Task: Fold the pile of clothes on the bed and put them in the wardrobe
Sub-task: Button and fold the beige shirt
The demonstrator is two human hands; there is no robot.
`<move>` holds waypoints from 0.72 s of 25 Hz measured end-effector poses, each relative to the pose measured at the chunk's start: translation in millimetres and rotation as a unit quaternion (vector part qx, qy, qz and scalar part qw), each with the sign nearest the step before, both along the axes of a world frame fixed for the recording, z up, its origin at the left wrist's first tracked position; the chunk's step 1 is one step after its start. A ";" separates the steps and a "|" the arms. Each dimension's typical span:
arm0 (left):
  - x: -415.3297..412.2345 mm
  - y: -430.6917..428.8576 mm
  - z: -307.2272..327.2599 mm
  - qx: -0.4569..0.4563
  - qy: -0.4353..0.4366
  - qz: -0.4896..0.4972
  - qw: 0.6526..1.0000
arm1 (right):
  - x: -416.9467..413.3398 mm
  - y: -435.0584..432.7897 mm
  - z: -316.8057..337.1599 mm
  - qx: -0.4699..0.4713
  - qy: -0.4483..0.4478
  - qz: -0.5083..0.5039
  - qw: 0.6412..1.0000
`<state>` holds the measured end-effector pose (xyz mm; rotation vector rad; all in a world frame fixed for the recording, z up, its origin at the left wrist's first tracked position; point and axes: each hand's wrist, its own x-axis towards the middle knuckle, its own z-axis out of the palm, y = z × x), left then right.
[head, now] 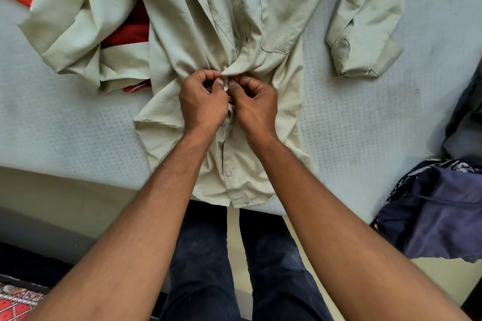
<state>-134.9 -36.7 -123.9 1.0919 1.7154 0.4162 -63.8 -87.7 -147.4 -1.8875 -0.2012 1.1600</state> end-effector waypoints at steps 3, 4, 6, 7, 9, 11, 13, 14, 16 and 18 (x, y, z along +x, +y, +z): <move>1.7 -3.1 0.9 0.007 -0.008 0.028 1.000 | 0.0 0.6 -0.7 -0.001 -0.001 0.008 1.000; 2.8 -3.8 1.0 0.010 -0.014 0.038 0.999 | 0.4 1.0 -1.5 0.000 -0.001 0.007 1.000; 4.0 -4.8 1.8 0.013 -0.024 0.054 0.998 | 0.2 2.8 -1.2 -0.003 -0.006 0.004 1.000; 3.9 -4.9 1.7 0.010 -0.028 0.060 0.998 | 0.1 3.5 -0.6 -0.004 -0.004 0.001 1.000; 2.4 -3.9 -0.4 -0.004 -0.042 0.077 0.996 | 0.5 4.0 0.6 -0.002 0.010 -0.005 1.000; 0.6 -3.2 -2.8 -0.013 -0.070 0.095 0.993 | 1.0 4.0 3.1 0.000 0.020 -0.013 1.000; 1.0 -3.8 -2.5 -0.016 -0.103 0.103 0.989 | 1.3 3.9 7.0 0.013 0.028 -0.026 0.999; 2.5 -4.4 -2.6 -0.017 -0.116 0.102 0.988 | 1.7 3.6 8.6 0.021 0.028 -0.034 0.999; 5.8 -6.3 -2.7 -0.022 -0.138 0.095 0.986 | 2.6 1.0 12.7 0.028 0.023 -0.050 0.998; 8.2 -6.4 -1.6 -0.035 -0.155 0.083 0.984 | 4.5 -3.3 15.1 0.030 0.017 -0.063 0.997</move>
